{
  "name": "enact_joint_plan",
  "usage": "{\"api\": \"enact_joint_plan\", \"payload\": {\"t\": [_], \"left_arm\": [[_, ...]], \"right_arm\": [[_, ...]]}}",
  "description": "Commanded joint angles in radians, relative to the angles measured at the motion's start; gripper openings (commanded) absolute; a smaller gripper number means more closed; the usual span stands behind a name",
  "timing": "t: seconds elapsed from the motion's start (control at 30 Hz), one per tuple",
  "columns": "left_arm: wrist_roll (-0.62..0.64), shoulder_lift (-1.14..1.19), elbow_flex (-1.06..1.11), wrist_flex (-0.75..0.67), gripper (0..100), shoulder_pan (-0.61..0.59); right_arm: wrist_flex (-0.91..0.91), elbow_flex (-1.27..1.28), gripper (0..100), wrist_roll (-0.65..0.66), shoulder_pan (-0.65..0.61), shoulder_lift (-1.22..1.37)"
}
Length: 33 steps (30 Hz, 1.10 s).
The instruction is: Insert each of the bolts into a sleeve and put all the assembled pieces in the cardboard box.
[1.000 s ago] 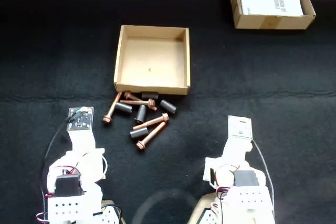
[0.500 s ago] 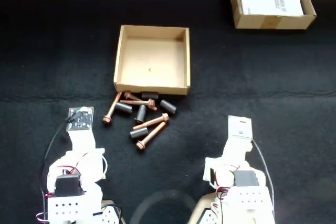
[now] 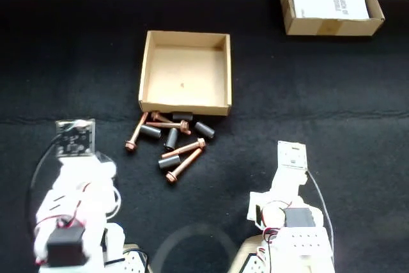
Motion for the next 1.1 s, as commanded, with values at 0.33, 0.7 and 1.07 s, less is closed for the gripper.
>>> {"api": "enact_joint_plan", "payload": {"t": [0.33,0.7,1.07], "left_arm": [[0.009,0.429,-0.779,0.391,1,-0.096],[0.011,0.743,-0.886,0.413,1,-0.133],[0.1,0.75,-0.707,0.413,4,-0.131]], "right_arm": [[-0.004,0.019,0.7,-0.006,0.018,-0.004],[-0.004,0.019,0.7,-0.006,-0.002,-0.004],[-0.004,0.019,0.7,-0.005,-0.179,-0.004]]}}
